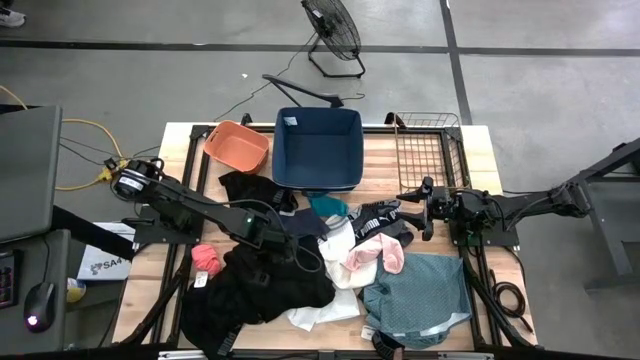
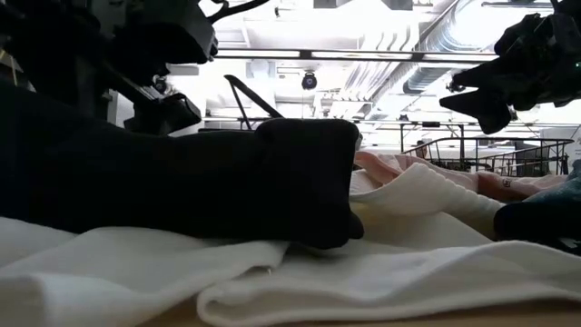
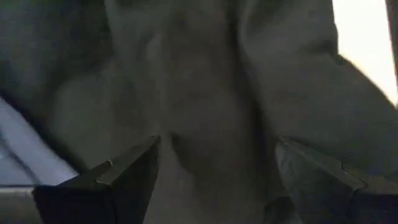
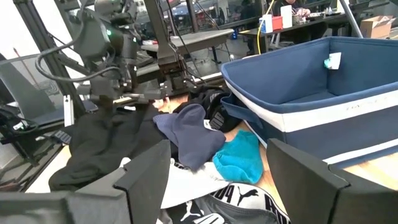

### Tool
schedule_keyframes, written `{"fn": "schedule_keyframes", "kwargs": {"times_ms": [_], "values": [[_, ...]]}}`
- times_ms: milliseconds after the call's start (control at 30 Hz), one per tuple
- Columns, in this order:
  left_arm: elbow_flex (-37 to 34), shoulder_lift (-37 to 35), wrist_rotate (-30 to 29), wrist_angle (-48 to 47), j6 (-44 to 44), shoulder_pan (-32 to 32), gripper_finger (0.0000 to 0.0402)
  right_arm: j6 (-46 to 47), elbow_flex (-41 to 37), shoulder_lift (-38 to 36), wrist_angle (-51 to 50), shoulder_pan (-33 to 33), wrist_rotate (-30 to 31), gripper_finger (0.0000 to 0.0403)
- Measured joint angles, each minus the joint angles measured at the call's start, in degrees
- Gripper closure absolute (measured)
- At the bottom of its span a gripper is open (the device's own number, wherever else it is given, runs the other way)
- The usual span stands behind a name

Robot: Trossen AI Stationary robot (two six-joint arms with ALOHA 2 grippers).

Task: Pick & Place Cloths
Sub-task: Put the black shirt into the blue bin

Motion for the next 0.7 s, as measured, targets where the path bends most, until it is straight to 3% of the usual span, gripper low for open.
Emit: {"fn": "schedule_keyframes", "kwargs": {"times_ms": [233,700], "values": [[-0.08,0.11,-6.91,-6.33,4.91,0.0,0.0094,-0.01,0.02,0.0,-0.2,0.01,0.0,0.0144],[-0.15,0.9,-7.07,-5.59,15.15,-0.04,0.0094,0.01,0.02,0.0,-0.2,-0.01,0.0,0.0144]]}}
